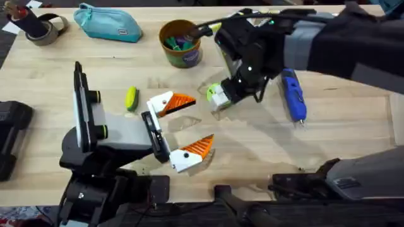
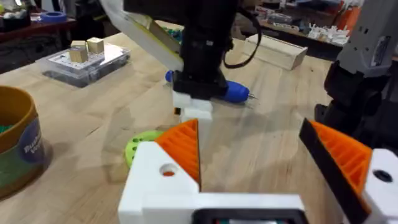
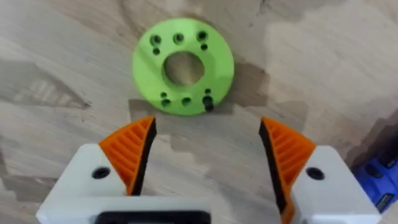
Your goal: Pick up the gripper from the table and insert it into the empty holder that is missing its gripper. Then pick up a screw, insert it into the mounting hole, and use the screwdriver to tighten it. Finally, clean up the table by picking up the vegetable and placing it into the bucket.
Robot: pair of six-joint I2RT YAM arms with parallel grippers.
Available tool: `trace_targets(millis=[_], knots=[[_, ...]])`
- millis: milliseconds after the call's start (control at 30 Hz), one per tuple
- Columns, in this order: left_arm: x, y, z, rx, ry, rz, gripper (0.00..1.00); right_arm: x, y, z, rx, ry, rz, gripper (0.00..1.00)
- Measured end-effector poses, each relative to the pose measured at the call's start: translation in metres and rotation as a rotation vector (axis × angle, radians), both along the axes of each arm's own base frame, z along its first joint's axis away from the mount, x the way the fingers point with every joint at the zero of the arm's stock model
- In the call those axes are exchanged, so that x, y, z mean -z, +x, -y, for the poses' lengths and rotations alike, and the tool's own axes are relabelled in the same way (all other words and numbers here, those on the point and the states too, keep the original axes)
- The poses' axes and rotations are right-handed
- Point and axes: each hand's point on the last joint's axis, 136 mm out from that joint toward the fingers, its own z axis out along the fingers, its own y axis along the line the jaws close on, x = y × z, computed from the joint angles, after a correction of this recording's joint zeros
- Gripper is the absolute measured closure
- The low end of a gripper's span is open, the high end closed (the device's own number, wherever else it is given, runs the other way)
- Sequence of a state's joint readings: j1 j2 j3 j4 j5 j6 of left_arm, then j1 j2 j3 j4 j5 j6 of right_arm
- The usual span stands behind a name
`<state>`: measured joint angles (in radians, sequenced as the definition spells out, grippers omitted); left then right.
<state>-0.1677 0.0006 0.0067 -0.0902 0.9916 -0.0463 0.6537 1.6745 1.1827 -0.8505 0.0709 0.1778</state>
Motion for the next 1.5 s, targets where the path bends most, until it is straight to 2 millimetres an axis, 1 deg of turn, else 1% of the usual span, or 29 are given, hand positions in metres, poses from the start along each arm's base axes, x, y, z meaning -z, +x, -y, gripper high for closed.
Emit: trace_targets(millis=[100, 267, 400, 667, 833, 1000, 1100, 1233, 1333, 1367, 1500], knots=[[0.0, 0.0, 0.0, -0.001, 0.0, 0.0, 0.012, -0.001, -0.006, 0.005, 0.007, 0.014, 0.023, 0.004], [0.0, 0.0, 0.0, -0.001, 0.0, 0.0, 0.012, -0.012, -0.013, 0.012, 0.026, 0.078, 0.111, 0.006], [0.0, 0.001, 0.0, -0.006, 0.0, 0.0, 0.012, -0.01, -0.018, 0.016, 0.03, 0.09, 0.125, 0.005], [0.0, 0.002, -0.001, -0.01, 0.001, 0.001, 0.012, 0.002, -0.003, 0.005, -0.003, 0.103, 0.155, 0.004], [0.0, 0.002, -0.001, -0.012, 0.001, 0.001, 0.012, 0.001, 0.005, -0.001, -0.022, 0.12, 0.186, 0.004], [0.0, 0.002, -0.001, -0.012, 0.001, 0.001, 0.012, 0.003, 0.003, 0.004, -0.013, 0.126, 0.159, 0.025], [0.0, 0.002, -0.001, -0.012, 0.001, 0.001, 0.012, 0.003, 0.006, 0.008, 0.006, 0.125, 0.137, 0.043], [0.0, 0.002, -0.001, -0.013, 0.001, 0.001, 0.012, 0.01, 0.007, 0.008, 0.0, 0.106, 0.099, 0.044], [0.0, 0.002, -0.001, -0.014, 0.001, 0.001, 0.012, 0.016, 0.005, 0.009, -0.009, 0.088, 0.069, 0.08], [0.0, 0.002, -0.001, -0.015, 0.001, 0.001, 0.012, 0.016, 0.005, 0.008, -0.011, 0.086, 0.065, 0.108], [0.0, 0.003, -0.001, -0.016, 0.001, 0.001, 0.012, 0.009, 0.012, 0.004, -0.014, 0.096, 0.081, 0.17]])
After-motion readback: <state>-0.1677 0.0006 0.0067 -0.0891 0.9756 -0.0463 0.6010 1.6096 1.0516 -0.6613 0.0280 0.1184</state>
